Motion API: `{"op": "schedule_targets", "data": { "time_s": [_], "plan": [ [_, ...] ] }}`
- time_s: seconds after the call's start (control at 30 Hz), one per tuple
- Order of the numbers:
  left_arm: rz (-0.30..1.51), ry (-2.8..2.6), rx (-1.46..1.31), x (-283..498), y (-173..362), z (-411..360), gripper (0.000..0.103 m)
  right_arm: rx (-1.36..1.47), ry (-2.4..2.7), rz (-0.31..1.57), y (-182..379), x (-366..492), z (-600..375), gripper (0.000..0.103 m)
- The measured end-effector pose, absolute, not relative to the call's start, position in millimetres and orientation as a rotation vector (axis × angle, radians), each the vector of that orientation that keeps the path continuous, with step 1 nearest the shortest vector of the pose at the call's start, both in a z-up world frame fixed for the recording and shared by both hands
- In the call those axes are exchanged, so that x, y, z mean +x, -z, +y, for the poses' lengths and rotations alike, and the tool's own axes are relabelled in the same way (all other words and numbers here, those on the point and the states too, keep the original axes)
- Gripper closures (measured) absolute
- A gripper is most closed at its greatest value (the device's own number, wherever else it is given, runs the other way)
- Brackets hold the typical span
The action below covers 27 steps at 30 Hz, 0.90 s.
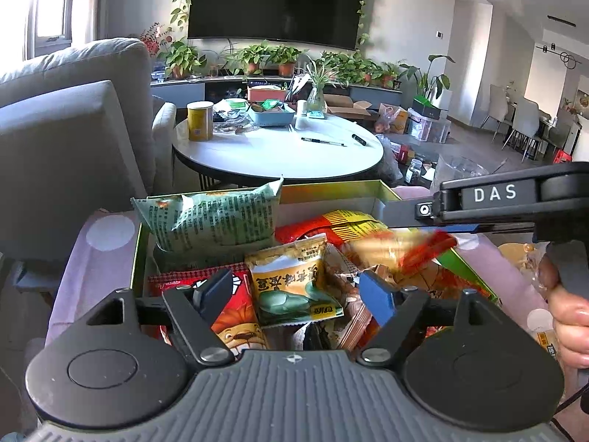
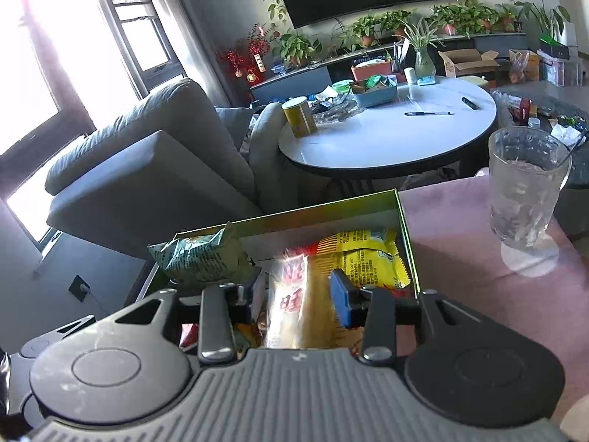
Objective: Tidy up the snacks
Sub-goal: 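Open both grippers to drop the bags into the green box, then move the left gripper to the blue-and-white pastry bag and grasp it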
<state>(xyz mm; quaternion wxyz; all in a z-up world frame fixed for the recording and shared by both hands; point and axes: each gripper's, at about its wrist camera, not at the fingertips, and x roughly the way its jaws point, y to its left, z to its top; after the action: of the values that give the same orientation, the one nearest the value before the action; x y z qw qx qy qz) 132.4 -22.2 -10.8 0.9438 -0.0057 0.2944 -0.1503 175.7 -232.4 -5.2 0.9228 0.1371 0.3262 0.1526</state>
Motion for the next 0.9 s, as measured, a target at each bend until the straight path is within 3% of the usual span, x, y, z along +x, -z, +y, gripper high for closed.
{"op": "schedule_targets", "data": {
  "time_s": [0.9],
  "plan": [
    [0.602, 0.322, -0.012, 102.8, 12.4, -24.8, 0.027, 0.252, -0.178, 0.743, 31.9, 141.9, -297.8, 0.019]
  ]
}}
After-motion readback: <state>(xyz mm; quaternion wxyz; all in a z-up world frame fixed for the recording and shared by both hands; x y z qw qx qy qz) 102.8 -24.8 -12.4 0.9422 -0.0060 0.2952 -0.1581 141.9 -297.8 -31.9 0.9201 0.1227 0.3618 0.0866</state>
